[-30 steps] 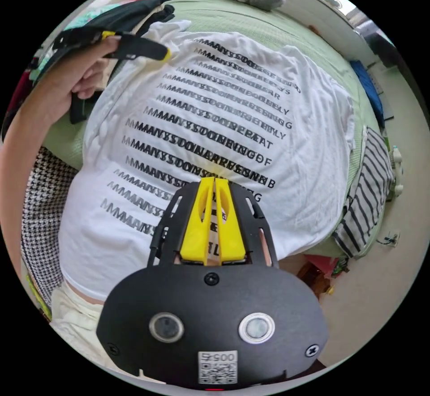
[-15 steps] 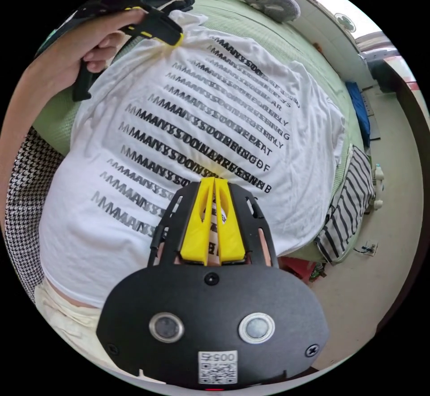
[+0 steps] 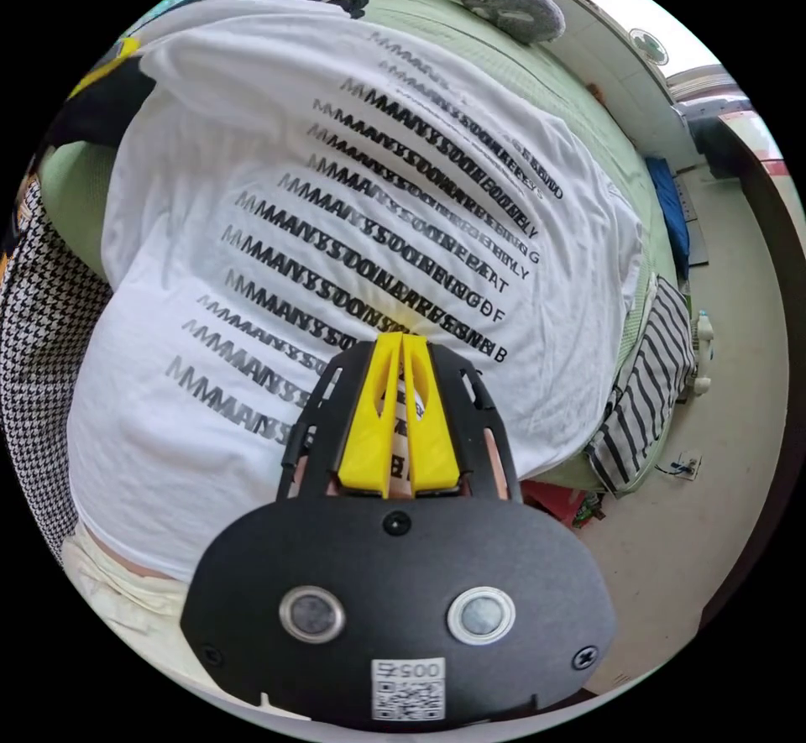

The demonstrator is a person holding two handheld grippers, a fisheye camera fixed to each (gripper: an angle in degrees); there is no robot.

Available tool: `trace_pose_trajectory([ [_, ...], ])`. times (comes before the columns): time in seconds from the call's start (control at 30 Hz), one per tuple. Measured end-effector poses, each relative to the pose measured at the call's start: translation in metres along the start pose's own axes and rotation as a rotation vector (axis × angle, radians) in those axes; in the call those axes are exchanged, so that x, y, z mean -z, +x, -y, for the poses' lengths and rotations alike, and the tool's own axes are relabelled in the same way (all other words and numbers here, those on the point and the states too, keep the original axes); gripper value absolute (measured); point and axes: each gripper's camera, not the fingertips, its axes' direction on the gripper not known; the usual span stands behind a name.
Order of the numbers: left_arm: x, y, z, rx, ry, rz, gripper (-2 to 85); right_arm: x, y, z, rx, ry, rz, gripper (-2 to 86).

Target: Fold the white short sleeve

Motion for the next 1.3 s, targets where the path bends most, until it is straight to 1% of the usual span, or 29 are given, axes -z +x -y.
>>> trace_pose_trajectory([
  [0.17, 0.011, 0.003, -0.017, 0.045, 0.051, 0.018, 0.2, -0.003, -0.003, 0.003, 0.009, 0.000, -0.015, -0.9],
  [0.27, 0.019, 0.039, -0.005, -0.074, 0.082, 0.045, 2.7, -0.006, -0.006, 0.005, 0.017, -0.001, -0.029, -0.9],
  [0.3, 0.019, 0.060, 0.003, -0.144, 0.092, 0.062, 4.0, -0.006, -0.006, 0.006, 0.020, -0.001, -0.034, -0.9],
  [0.43, -0.001, 0.136, 0.031, -0.358, 0.157, 0.172, 6.5, -0.009, -0.005, 0.008, 0.017, -0.003, -0.029, -0.9],
  [0.47, -0.008, 0.145, 0.035, -0.379, 0.142, 0.173, 6.9, -0.009, -0.004, 0.008, 0.015, -0.003, -0.026, -0.9],
  [0.6, -0.074, 0.197, 0.065, -0.490, -0.057, 0.134, 12.0, -0.011, 0.001, 0.008, 0.002, -0.001, 0.000, -0.9],
  [0.7, -0.118, 0.226, 0.076, -0.555, -0.145, 0.235, 14.8, -0.013, 0.004, 0.008, -0.004, -0.001, 0.015, -0.9],
  [0.77, -0.137, 0.240, 0.081, -0.581, -0.156, 0.307, 15.6, -0.013, 0.006, 0.008, -0.004, 0.000, 0.019, -0.9],
  [0.83, -0.155, 0.256, 0.087, -0.596, -0.131, 0.390, 15.5, -0.014, 0.007, 0.008, -0.001, 0.001, 0.019, -0.9],
  [0.87, -0.159, 0.259, 0.088, -0.604, -0.130, 0.402, 15.4, -0.015, 0.007, 0.008, 0.000, 0.001, 0.018, -0.9],
  [1.0, -0.194, 0.266, 0.097, -0.583, -0.271, 0.412, 15.5, -0.016, 0.011, 0.008, -0.003, -0.001, 0.024, -1.0],
  [1.07, -0.200, 0.262, 0.101, -0.556, -0.295, 0.414, 15.0, -0.017, 0.013, 0.008, -0.006, 0.000, 0.031, -1.0],
  [1.2, -0.188, 0.259, 0.108, -0.521, -0.232, 0.509, 6.6, -0.018, 0.019, 0.006, -0.014, 0.002, 0.049, -1.0],
  [1.3, -0.164, 0.258, 0.116, -0.510, -0.176, 0.476, 2.2, -0.018, 0.023, 0.005, -0.016, 0.004, 0.059, -1.0],
])
